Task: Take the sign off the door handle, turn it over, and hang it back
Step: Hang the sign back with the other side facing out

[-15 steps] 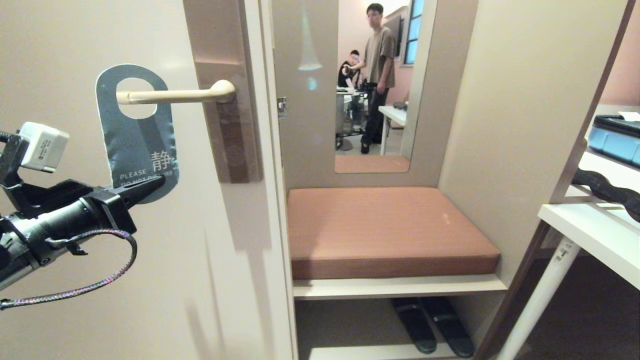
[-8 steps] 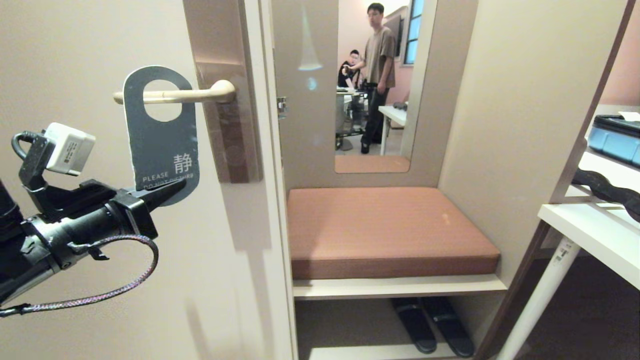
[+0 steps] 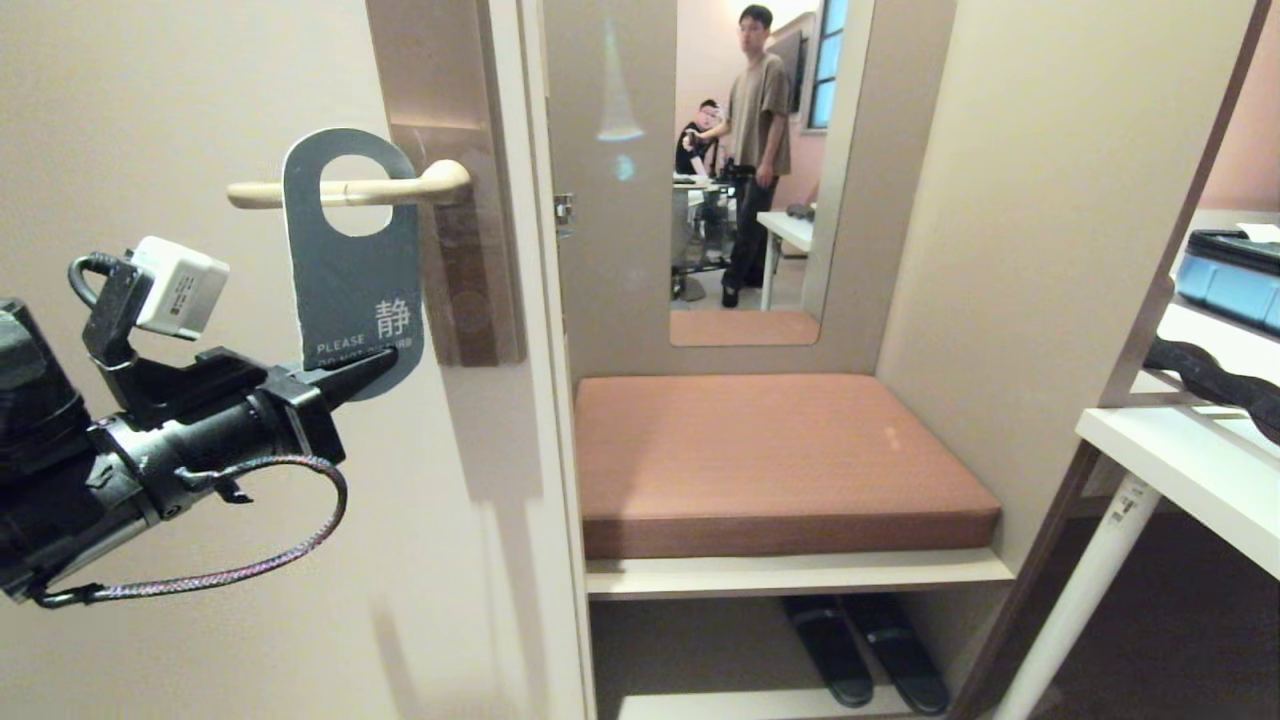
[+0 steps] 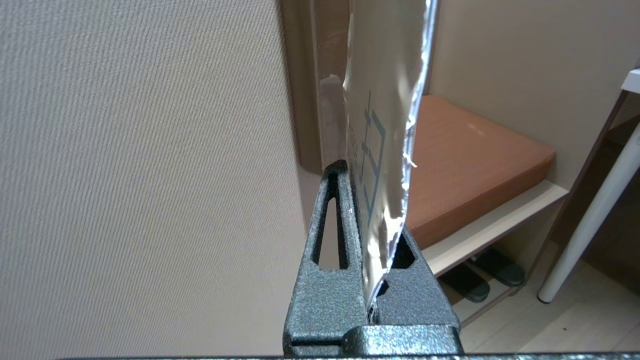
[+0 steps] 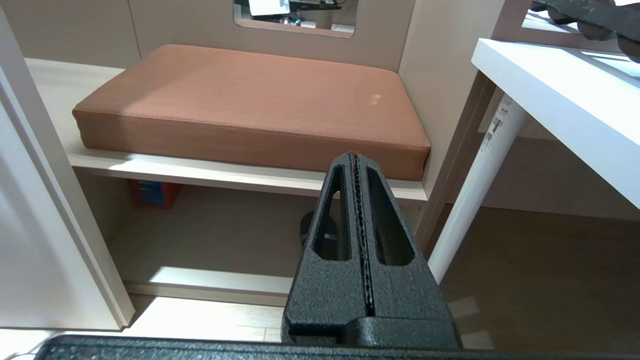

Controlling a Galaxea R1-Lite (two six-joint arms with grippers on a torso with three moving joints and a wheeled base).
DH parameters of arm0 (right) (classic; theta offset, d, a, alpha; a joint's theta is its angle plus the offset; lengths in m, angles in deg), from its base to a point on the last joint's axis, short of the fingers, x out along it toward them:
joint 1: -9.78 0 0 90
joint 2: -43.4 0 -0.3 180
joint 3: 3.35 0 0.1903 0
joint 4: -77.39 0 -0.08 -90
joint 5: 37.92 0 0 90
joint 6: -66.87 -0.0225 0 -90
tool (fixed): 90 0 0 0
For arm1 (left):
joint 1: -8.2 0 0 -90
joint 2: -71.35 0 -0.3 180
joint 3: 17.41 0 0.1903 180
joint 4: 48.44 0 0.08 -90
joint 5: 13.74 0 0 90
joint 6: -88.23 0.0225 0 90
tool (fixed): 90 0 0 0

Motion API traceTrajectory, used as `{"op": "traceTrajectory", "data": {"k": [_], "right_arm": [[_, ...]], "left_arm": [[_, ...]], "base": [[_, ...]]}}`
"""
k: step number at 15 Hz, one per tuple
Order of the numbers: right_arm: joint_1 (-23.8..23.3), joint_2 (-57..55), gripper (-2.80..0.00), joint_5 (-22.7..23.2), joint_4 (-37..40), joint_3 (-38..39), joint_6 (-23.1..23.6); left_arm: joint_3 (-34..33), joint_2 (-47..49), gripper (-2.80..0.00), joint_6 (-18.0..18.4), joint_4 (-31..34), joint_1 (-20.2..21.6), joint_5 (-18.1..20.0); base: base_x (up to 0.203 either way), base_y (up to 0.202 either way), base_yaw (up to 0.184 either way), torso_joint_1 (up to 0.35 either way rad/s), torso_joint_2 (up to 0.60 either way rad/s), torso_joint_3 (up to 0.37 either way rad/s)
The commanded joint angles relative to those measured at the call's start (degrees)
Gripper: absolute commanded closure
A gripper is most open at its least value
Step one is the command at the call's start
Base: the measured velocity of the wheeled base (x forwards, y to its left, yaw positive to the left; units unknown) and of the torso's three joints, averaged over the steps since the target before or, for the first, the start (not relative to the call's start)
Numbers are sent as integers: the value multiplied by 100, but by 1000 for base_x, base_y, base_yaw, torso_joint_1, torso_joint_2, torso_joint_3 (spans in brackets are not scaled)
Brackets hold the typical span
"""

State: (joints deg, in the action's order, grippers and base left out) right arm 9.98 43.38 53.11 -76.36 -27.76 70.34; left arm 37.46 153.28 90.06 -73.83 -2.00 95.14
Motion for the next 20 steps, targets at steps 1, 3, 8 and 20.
{"op": "traceTrajectory", "data": {"k": [1,3,8,20], "right_arm": [[5,2,0,10,1,-1,4],[-2,2,0,2,1,-1,4],[4,2,0,7,1,-1,4],[6,2,0,9,1,-1,4]], "left_arm": [[99,146,0,2,-29,-94,10],[102,157,0,2,-29,-227,10],[102,157,0,11,-37,-307,10],[-92,113,-280,144,-37,-430,19]], "base": [[0,0,0,0,0,0],[0,0,0,0,0,0],[0,0,0,0,0,0],[0,0,0,0,0,0]]}}
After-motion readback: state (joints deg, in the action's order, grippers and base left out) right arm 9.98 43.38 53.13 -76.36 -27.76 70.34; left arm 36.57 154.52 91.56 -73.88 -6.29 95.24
